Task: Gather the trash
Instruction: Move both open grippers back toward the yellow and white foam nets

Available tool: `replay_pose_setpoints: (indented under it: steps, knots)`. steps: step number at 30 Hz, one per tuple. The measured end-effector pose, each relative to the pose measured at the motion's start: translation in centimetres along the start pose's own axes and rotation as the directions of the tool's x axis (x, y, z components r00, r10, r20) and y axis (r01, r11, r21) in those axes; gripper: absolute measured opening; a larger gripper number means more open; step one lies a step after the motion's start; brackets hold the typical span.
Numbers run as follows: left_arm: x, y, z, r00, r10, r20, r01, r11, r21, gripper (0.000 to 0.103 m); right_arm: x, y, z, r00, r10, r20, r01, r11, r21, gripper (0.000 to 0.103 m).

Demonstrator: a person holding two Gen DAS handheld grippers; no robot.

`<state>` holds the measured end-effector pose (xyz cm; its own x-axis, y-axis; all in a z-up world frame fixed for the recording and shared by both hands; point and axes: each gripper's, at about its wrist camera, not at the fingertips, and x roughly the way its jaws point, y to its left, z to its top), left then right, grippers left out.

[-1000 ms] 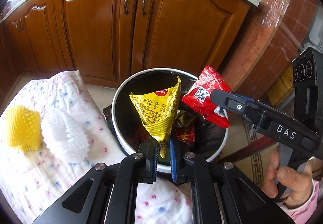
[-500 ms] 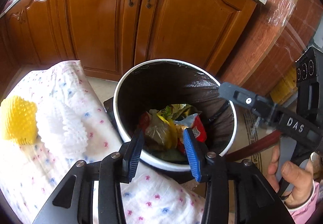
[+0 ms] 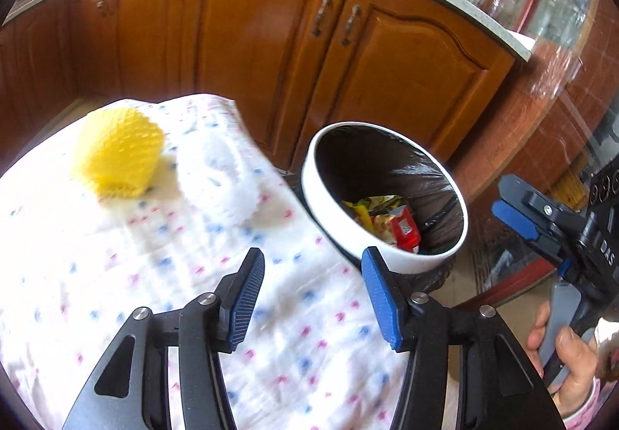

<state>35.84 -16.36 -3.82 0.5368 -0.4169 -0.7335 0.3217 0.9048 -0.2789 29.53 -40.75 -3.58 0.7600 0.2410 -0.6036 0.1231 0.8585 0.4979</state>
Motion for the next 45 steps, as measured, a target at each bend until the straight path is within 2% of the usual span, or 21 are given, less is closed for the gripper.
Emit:
replay_pose_setpoints:
  steps: [10, 19, 32, 45]
  knots:
    - [-3.3, 4.7, -3.5, 0.999, 0.054, -0.006, -0.055, 0.991, -0.126, 0.054, 0.0, 3.9, -4.5, 0.998, 0.041, -0.046, -0.042, 0.999, -0.030, 0.094]
    - [-6.1, 8.0, -4.9, 0.995, 0.098, 0.002, -0.096, 0.978, -0.183, 0.054, 1.4, 7.3, -7.7, 0.993, 0.054, -0.105, -0.066, 0.992, -0.106, 0.094]
    - [-7.3, 10.3, -3.9, 0.987, 0.156, 0.028, -0.148, 0.968, -0.202, 0.056, 3.3, 10.2, -8.0, 0.989, 0.067, -0.131, -0.089, 0.981, -0.173, 0.094]
    - [-6.7, 11.9, -2.9, 0.985, 0.173, 0.028, -0.163, 0.963, -0.216, 0.057, 5.2, 11.5, -7.0, 0.986, 0.080, -0.143, -0.108, 0.973, -0.202, 0.094]
